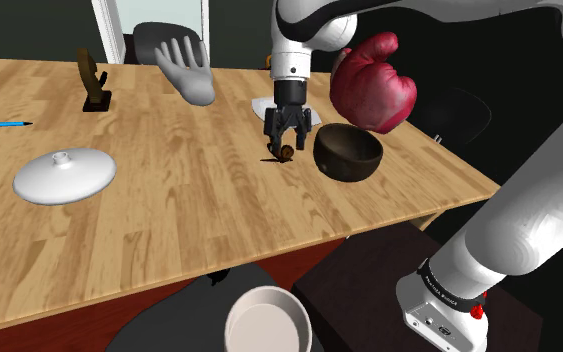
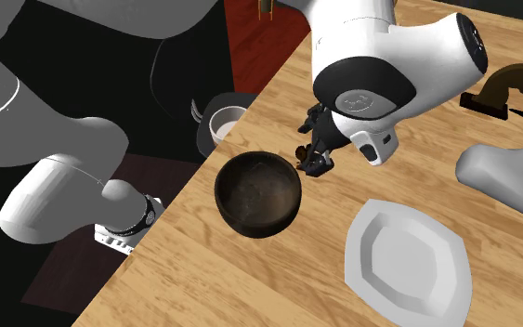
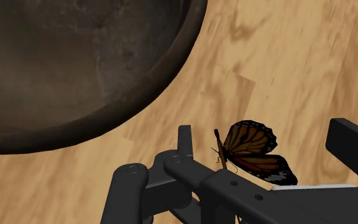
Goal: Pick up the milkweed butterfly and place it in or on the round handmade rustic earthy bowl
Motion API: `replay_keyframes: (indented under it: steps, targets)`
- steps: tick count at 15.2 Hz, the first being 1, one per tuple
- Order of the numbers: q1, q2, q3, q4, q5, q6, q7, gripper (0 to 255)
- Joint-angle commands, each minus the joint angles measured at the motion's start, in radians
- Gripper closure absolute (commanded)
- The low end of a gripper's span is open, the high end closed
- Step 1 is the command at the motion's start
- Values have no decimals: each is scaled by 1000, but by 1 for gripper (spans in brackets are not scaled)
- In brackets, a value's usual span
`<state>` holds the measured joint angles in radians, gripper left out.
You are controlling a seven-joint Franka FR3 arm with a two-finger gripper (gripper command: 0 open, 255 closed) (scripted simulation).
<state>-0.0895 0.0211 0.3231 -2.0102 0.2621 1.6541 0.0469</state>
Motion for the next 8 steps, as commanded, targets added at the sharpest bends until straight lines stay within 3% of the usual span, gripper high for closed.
replay_keyframes:
  steps: [1, 8]
  targets:
    - [3, -2, 2, -28, 4, 25, -4, 0]
    - [6, -6, 6, -65, 9, 59, -7, 0]
